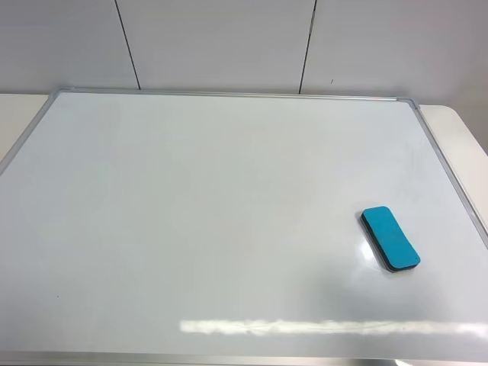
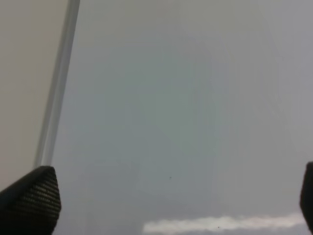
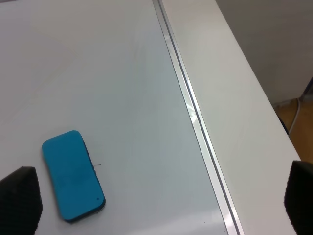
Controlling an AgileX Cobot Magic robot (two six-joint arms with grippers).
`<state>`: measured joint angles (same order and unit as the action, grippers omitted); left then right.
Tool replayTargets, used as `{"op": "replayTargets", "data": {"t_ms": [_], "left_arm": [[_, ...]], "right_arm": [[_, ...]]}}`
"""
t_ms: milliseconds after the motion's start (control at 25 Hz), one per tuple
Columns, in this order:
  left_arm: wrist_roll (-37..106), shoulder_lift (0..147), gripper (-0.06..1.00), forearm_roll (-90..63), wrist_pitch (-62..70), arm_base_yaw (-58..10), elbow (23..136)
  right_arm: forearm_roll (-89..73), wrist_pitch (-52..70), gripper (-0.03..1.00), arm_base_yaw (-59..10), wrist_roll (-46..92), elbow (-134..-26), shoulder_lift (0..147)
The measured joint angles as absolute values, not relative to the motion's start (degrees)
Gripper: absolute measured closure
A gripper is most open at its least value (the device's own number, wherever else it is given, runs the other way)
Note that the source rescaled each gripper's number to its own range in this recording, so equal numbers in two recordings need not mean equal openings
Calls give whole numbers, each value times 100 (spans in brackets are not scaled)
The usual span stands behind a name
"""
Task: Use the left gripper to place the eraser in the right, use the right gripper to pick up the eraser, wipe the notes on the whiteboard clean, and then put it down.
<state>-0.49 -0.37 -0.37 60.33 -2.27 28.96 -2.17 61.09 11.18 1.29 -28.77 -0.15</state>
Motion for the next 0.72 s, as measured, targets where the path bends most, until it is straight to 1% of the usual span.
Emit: {"op": "replayTargets", "data": {"t_ms": [360,560,720], "left_arm": [[-49,-37,-6,-37,6033,-227,2896],[-49,-37,-6,-37,6033,-227,2896],[-49,-37,-6,-37,6033,-227,2896]], "right_arm": [[-198,6109,-3,1110,129,-2877,-15],[-198,6104,-3,677,129,-2877,-15],[-198,6104,-3,604,129,-2877,-15]]}}
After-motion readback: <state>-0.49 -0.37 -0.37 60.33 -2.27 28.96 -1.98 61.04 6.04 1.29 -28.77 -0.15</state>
